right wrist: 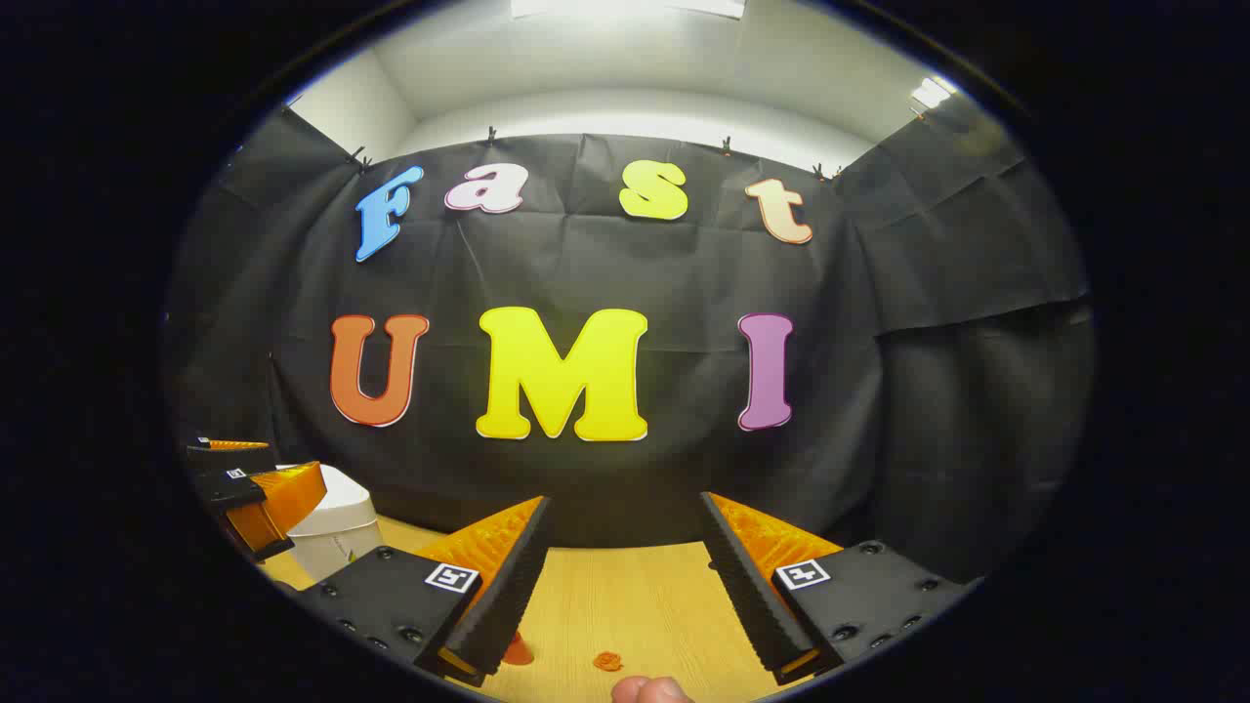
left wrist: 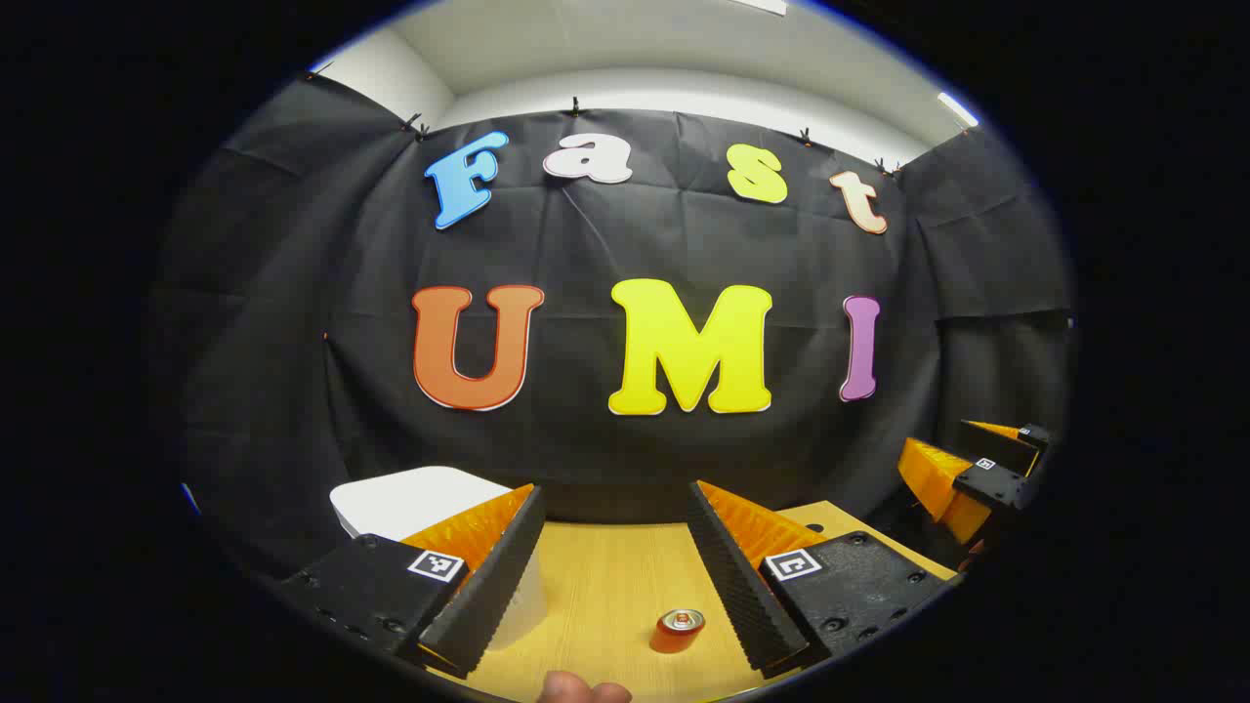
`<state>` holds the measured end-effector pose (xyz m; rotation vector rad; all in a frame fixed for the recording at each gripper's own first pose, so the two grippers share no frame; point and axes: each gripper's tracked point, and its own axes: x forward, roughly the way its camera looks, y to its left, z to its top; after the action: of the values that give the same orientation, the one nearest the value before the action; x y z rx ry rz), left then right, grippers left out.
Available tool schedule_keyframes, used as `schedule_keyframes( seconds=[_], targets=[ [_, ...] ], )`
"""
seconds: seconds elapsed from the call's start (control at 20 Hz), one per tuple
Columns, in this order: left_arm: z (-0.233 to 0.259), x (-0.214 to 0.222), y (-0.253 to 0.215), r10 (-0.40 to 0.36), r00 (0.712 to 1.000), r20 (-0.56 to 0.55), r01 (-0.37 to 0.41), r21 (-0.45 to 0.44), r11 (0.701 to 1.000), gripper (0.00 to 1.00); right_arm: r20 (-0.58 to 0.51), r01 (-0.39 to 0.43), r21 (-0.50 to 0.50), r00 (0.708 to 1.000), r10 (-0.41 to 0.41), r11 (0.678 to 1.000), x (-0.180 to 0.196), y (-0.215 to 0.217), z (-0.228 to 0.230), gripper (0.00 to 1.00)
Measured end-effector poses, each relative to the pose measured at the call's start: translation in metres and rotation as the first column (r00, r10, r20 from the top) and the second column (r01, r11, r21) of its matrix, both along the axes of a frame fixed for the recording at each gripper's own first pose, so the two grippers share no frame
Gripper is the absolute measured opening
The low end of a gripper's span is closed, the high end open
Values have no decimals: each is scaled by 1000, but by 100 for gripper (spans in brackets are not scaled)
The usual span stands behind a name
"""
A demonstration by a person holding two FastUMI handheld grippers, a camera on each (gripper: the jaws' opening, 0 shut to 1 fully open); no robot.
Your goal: Press the lid of the desktop garbage bin to open it, pick up the crumpled paper on the desktop and throw it into the bin, then pick up the pop can on the desktop and drop it into the bin, and finally close the garbage bin lid.
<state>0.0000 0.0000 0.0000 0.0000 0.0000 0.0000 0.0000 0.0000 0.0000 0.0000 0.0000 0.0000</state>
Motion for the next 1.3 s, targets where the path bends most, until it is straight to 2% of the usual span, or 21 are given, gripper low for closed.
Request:
schedule_keyframes(
  seconds=[0.35, 0.8, 1.3],
  targets=[
    [5, 11, -1, 17, 1000, 9, -17, 40, 999, 96, 10, -36, 7, 999, 36, 999, 16, 9, 0, 94],
    [16, 19, -16, 6, 999, 31, -8, 44, 999, 96, -2, -18, 28, 1000, 18, 999, 26, -7, -4, 94],
    [4, 23, -10, 48, 999, 9, -48, 43, 998, 96, -23, -23, 5, 999, 23, 1000, 30, -18, -16, 94]
  ],
)
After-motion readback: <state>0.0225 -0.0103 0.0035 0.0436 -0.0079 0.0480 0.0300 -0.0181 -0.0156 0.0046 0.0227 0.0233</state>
